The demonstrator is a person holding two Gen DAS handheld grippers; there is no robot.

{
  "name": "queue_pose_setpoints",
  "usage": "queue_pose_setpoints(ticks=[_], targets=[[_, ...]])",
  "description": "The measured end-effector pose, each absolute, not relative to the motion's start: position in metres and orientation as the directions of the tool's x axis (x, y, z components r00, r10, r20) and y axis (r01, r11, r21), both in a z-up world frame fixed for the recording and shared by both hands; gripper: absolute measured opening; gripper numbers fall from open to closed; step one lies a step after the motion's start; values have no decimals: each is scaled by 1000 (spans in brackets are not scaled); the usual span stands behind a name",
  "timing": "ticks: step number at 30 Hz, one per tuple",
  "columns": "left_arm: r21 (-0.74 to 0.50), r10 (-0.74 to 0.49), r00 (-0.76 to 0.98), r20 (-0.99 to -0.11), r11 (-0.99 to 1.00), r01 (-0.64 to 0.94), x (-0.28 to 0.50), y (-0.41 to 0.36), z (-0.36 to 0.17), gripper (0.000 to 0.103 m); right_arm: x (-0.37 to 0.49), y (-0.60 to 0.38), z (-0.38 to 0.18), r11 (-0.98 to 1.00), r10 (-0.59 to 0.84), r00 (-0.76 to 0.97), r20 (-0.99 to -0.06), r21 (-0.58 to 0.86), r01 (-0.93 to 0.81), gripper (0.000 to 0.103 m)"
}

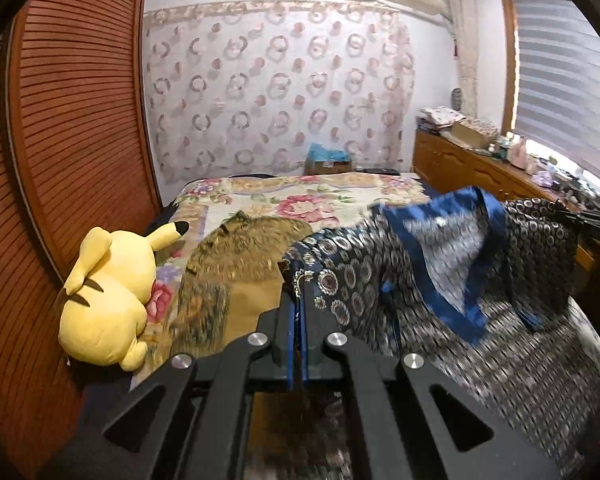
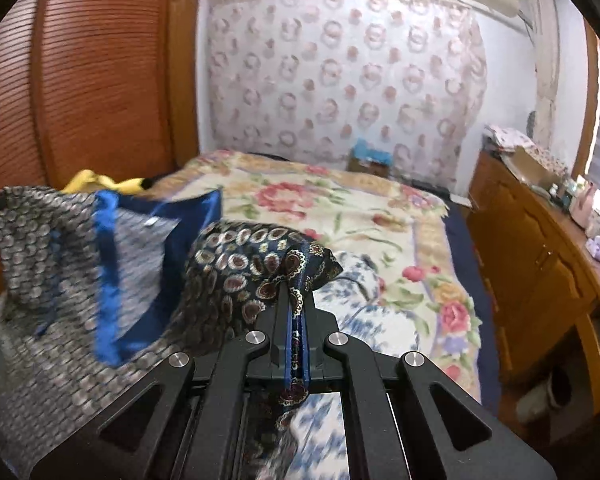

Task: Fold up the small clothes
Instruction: 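Grasp the robe hem with both grippers and lift it toward the collar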

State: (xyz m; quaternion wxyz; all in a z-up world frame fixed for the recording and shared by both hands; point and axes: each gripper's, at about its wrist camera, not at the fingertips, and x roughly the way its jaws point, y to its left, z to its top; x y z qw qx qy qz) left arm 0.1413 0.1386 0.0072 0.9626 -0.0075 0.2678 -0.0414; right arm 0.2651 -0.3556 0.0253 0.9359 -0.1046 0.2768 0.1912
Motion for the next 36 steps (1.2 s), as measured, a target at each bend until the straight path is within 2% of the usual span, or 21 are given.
queue_pose_setpoints(ticks=[7, 16, 20, 32, 34, 36], targets=[[-27, -100, 831, -547, 994, 103, 42, 134, -20, 0, 166, -376, 11, 890, 341, 741, -579, -55, -452, 0], [-164, -126, 771, -625, 986, 28, -38, 158, -70, 0, 56, -433, -57, 913, 356, 659, -663, 96, -397, 0], [-165, -134, 781, -610, 985, 40, -52, 157, -61, 1, 35, -446, -70, 916, 361, 634, -684, 133, -378, 0], [-109, -132, 818, -559, 990, 86, -76, 142, -30, 1, 23, -441, -55, 903, 347, 650, -676, 53, -426, 2], [-95, -128, 822, -555, 991, 90, -77, 139, -26, 2, 21, -441, -51, 904, 341, 654, -675, 45, -425, 3], [-91, -127, 823, -553, 992, 91, -78, 137, -23, 4, 21, -441, -47, 907, 328, 663, -674, 29, -419, 10]])
